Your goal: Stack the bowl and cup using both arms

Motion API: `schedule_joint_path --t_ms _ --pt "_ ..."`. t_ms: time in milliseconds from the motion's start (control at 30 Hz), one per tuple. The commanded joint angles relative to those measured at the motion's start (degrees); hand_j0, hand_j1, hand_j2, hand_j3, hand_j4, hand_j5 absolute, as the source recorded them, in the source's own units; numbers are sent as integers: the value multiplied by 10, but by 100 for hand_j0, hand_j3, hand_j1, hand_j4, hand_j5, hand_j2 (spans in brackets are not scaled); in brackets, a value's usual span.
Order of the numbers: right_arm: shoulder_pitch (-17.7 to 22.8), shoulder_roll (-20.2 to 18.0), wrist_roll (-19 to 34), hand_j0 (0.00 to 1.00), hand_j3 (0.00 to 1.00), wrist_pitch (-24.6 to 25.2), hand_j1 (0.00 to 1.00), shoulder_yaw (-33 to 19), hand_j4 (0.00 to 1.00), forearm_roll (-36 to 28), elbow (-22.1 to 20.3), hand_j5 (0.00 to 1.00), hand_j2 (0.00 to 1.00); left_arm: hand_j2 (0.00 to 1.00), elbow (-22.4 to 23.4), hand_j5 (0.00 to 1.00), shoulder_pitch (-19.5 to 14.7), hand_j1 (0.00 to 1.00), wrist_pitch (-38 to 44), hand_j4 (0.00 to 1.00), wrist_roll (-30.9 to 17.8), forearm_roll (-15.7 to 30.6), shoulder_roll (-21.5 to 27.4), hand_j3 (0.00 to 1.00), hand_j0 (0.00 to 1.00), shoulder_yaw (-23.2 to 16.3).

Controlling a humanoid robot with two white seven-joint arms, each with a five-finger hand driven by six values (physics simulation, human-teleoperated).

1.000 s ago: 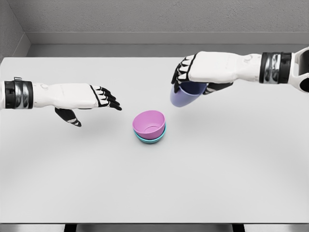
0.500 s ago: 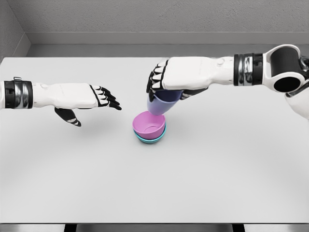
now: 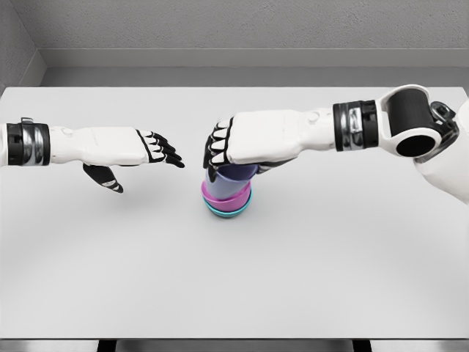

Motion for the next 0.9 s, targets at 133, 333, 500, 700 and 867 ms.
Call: schedule_joint_path --t_ms 133,333,500,700,867 --pt "6 1 0 61 61 2 61 3 61 -1 9 61 61 100 0 100 0 100 1 100 0 3 -1 100 100 0" --pt "6 5 0 61 61 2 61 7 61 2 26 61 61 100 -1 100 0 100 1 100 0 3 0 100 100 0" --pt "10 6 0 62 62 2 62 7 62 3 28 62 62 100 0 100 0 100 1 100 0 3 1 100 100 0" --pt "11 9 0 68 68 2 68 15 68 9 33 68 68 100 -1 100 0 100 1 100 0 3 1 100 100 0" --pt "10 14 0 100 100 2 100 15 100 34 32 100 100 100 -1 100 0 100 1 100 0 3 1 100 100 0"
